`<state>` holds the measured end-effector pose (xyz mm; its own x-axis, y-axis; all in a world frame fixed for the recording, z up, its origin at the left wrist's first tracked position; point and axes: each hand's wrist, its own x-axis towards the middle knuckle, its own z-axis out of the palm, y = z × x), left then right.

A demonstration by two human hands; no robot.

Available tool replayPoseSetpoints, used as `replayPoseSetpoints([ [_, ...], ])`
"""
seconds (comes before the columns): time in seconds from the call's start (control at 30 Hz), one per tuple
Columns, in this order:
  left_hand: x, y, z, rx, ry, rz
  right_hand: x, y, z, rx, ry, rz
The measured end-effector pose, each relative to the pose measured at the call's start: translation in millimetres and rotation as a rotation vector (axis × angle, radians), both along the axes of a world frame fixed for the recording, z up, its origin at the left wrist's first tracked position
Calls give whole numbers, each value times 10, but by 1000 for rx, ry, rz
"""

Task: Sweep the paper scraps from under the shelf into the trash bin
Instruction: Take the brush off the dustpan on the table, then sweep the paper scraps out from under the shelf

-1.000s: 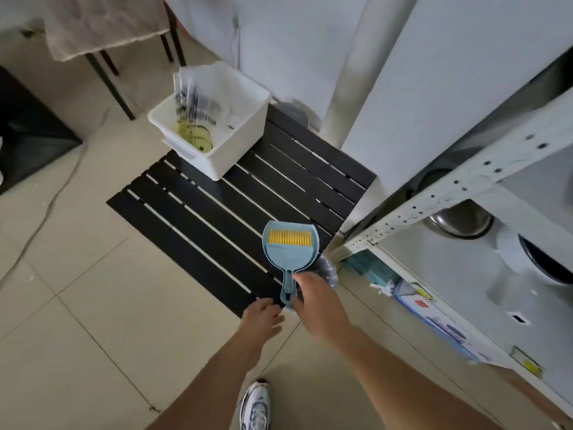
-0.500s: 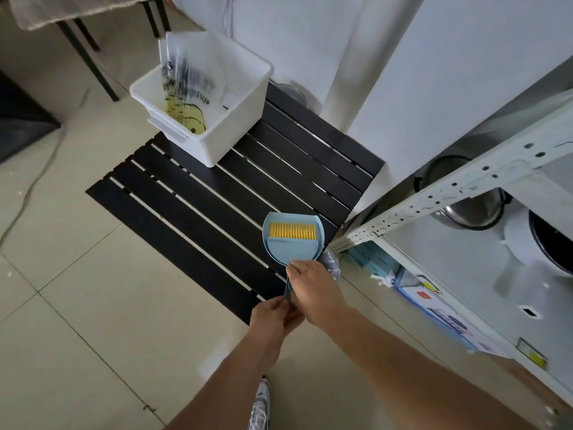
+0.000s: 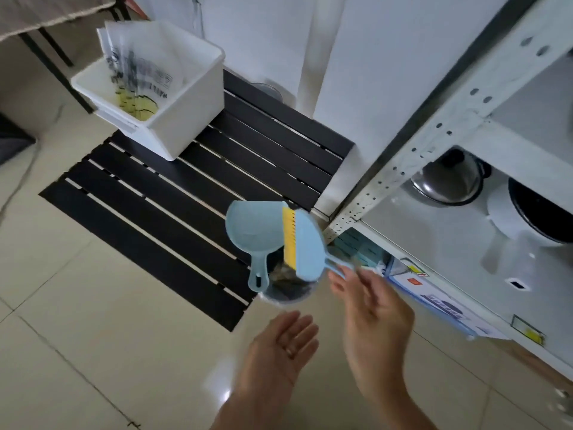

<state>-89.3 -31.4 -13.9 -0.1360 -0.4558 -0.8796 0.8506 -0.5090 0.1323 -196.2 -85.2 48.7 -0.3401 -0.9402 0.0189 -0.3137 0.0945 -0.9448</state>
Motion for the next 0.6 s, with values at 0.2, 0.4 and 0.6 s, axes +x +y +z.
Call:
replayPoseSetpoints([
  [0.2, -1086, 209, -431, -74, 191, 37, -997, 743, -535, 312, -472, -348],
  [0.4, -2137, 347, -1552, -194, 243, -82, -1979, 967, -1613, 368, -340, -236],
  [0.6, -2755, 238, -2804, -215, 126, -448, -2705, 857, -2887, 363, -127, -74],
])
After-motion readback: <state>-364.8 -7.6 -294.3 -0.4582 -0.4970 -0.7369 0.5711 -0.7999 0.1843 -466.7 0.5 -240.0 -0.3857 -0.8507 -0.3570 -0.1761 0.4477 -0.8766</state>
